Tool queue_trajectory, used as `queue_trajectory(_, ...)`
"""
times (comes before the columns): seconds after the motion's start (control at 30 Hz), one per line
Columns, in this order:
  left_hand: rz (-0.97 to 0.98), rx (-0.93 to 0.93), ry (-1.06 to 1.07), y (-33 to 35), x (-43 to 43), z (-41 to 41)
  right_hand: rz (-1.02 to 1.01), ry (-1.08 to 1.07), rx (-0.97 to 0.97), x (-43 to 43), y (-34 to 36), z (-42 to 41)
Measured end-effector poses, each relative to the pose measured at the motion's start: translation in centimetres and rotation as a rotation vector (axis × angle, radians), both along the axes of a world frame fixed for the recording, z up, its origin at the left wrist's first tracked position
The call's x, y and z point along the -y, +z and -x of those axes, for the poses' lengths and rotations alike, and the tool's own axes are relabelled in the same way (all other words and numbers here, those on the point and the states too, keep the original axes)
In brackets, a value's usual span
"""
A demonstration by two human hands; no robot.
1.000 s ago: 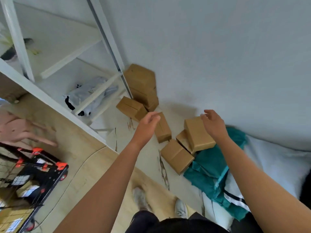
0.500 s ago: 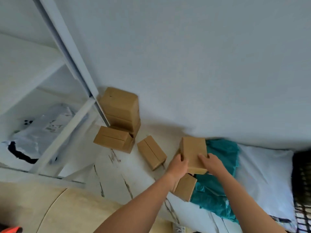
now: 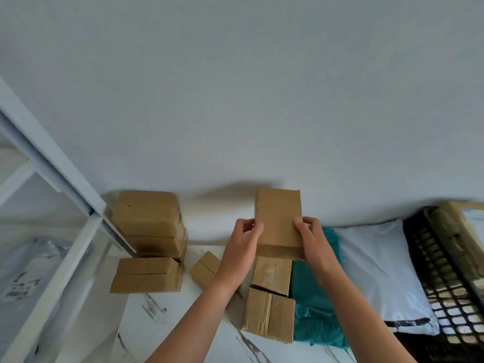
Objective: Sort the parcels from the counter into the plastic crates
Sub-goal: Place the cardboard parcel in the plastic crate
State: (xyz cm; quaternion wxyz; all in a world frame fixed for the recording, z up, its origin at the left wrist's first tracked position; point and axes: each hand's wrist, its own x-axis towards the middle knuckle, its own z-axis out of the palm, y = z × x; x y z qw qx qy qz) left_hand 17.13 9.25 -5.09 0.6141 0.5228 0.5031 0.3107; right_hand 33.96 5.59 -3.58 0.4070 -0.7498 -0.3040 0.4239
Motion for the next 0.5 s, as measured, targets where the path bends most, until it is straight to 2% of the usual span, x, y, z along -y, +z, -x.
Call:
queue_trajectory(0.1, -0.165, 0.164, 0.075, 4.5, 1.7, -0.9, -0.288, 0.008, 0.003, 1.5, 4.6, -0.2)
queue_trajectory(0.23, -0.377, 0.286, 0.107, 10.1, 4.3, -3.0, -0.65, 0.019, -0.012, 4.3, 10.7, -1.6)
queue_trajectory(0.37, -0.545, 0.272, 0.093, 13.8, 7.0, -5.7, -0.813, 0.018, -0.013, 7.1, 13.7, -4.5)
queue_trajectory(0.5, -0.617, 0.197, 0.069, 15.1, 9.0, -8.0, -0.866, 0.008, 0.003, 9.1, 14.6, -6.9)
